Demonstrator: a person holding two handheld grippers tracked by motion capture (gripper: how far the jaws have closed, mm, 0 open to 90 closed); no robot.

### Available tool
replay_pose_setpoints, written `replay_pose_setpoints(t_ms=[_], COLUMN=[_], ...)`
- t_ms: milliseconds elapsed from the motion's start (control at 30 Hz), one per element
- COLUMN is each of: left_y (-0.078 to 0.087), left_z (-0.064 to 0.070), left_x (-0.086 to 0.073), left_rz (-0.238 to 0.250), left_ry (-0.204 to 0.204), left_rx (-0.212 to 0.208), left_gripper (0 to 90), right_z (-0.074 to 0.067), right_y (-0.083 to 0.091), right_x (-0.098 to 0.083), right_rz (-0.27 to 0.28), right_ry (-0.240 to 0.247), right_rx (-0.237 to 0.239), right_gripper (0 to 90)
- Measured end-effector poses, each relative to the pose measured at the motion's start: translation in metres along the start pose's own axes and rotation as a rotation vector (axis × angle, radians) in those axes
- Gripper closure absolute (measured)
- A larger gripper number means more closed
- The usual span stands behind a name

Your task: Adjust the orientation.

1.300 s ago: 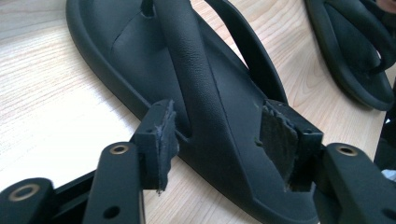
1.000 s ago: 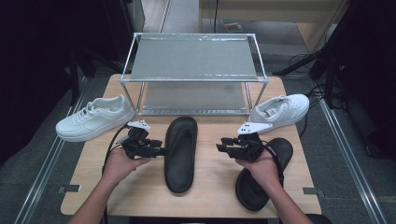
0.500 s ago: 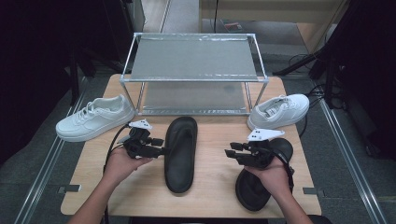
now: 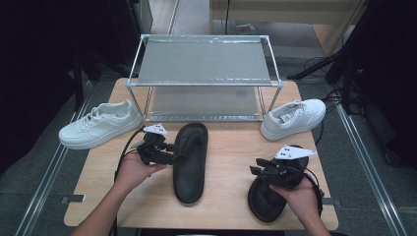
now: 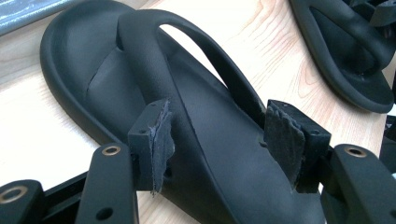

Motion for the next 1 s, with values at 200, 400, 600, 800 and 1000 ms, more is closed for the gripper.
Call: replay_pose_setpoints(t_ms=[200, 400, 600, 800, 1000], left_y=[-0.004, -0.008, -0.008, -0.008, -0.007], left_z=[0.002, 0.002, 0.002, 0.001, 0.001], left_x=[0.004, 0.007, 0.009, 0.009, 0.009], left_rz=[-0.002, -0.009, -0.006, -0.004, 0.003], left_ry=[-0.008, -0.010, -0.017, -0.011, -0.012], left_rx=[-0.009, -0.013, -0.013, -0.011, -0.012], left_gripper=[42.4, 42.5, 42.7, 42.9, 43.0], right_z=[0.001, 0.005, 0.008, 0.010, 0.010], right_y=[0.015, 0.030, 0.035, 0.035, 0.031], right_x=[-0.017, -0.031, -0.038, -0.048, -0.049], right_rz=[-0.010, -0.019, -0.024, -0.079, -0.076], right_ry=[-0.040, -0.052, -0.060, -0.096, -0.128], right_rx=[-0.032, -0.079, -0.100, -0.103, -0.099], right_gripper=[60.5, 59.2, 58.5, 58.2, 59.1])
Point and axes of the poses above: each handheld gripper's, and its own axes: y roughly backward along the jaws, x roughly out of its top, z roughly to its right, the point moved 6 cm from there along -y, roughly forward along the jaws, and after that the axes turned 6 degrees about x, right-handed, at the moved point
